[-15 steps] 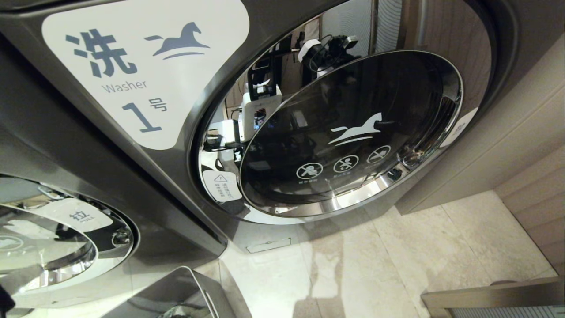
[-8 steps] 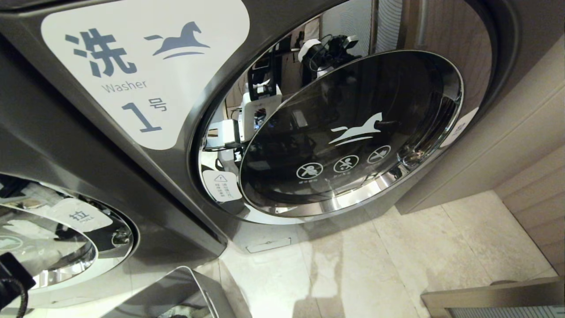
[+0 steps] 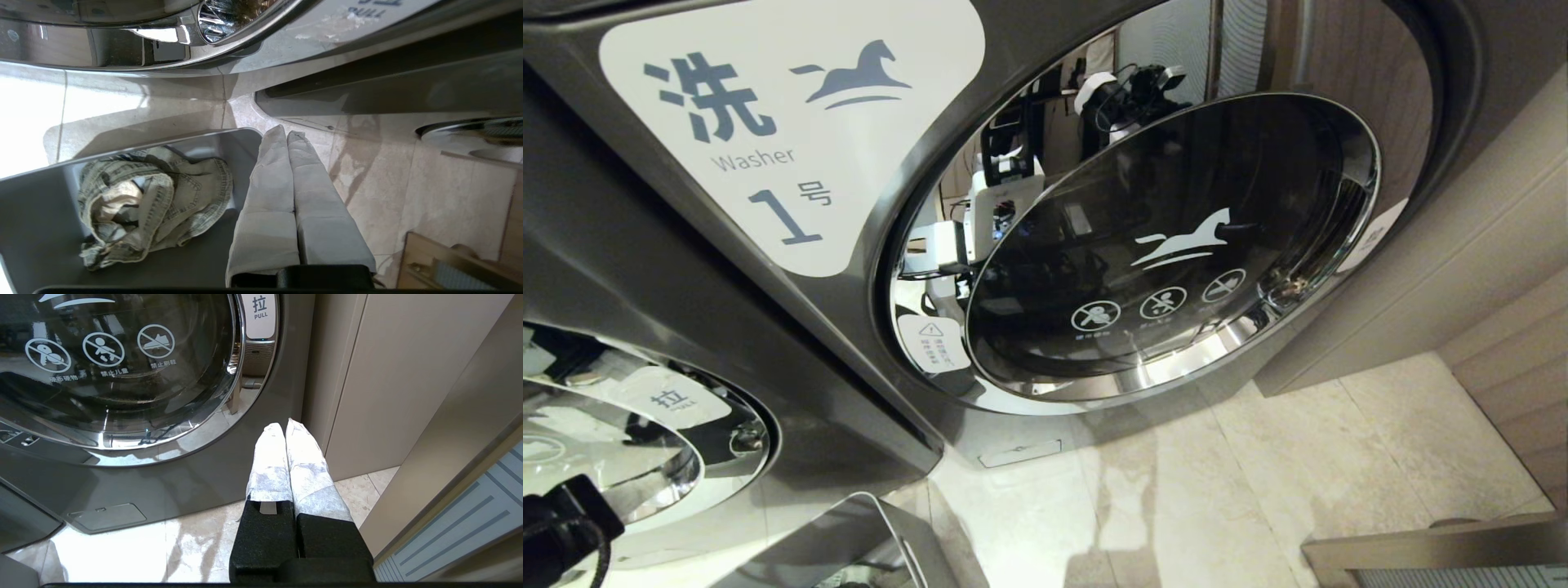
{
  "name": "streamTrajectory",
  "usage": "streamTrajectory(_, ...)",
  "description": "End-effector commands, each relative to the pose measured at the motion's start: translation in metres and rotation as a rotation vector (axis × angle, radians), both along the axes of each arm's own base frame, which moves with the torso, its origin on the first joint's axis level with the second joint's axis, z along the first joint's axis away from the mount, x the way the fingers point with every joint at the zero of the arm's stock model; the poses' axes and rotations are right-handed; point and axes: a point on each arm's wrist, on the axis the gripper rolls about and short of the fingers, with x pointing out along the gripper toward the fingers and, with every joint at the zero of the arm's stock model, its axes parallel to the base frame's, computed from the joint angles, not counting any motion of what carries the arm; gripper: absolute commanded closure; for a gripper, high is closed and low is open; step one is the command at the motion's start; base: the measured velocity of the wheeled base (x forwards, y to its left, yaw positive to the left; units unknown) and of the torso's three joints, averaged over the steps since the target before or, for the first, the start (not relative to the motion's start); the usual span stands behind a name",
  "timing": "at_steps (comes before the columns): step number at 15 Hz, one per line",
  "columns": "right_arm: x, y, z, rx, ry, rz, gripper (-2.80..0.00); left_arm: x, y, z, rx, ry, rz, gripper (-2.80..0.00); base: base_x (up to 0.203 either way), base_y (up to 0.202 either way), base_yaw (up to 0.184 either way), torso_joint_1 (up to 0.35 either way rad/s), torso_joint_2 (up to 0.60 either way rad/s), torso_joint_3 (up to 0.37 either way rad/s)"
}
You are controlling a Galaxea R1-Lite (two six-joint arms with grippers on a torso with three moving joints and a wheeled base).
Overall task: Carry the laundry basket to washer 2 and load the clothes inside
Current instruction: Open the lid of the washing machine
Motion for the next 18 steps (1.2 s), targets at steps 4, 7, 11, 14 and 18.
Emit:
streamTrajectory(4, 0.004, 0.0, -0.011, 0.0, 0.039, 0.0, 0.0, -0.005, -0.005, 0.0, 0.026, -0.016, -0.024, 0.0, 0.0, 0.0, 0.0, 0.0, 0.0, 0.0)
streamTrajectory(7, 0.004, 0.0, -0.011, 0.0, 0.039, 0.0, 0.0, -0.006, -0.009, 0.0, 0.042, -0.012, -0.019, 0.0, 0.0, 0.0, 0.0, 0.0, 0.0, 0.0)
streamTrajectory(11, 0.004, 0.0, -0.011, 0.0, 0.039, 0.0, 0.0, 0.002, -0.008, -0.004, 0.069, 0.036, 0.048, 0.0, 0.0, 0.0, 0.0, 0.0, 0.0, 0.0)
streamTrajectory(14, 0.004, 0.0, -0.011, 0.0, 0.039, 0.0, 0.0, 0.017, -0.001, -0.007, 0.135, 0.051, 0.177, 0.0, 0.0, 0.0, 0.0, 0.0, 0.0, 0.0)
streamTrajectory(18, 0.004, 0.0, -0.011, 0.0, 0.039, 0.0, 0.0, 0.027, -0.004, -0.006, 0.098, -0.021, 0.128, 0.0, 0.0, 0.0, 0.0, 0.0, 0.0, 0.0)
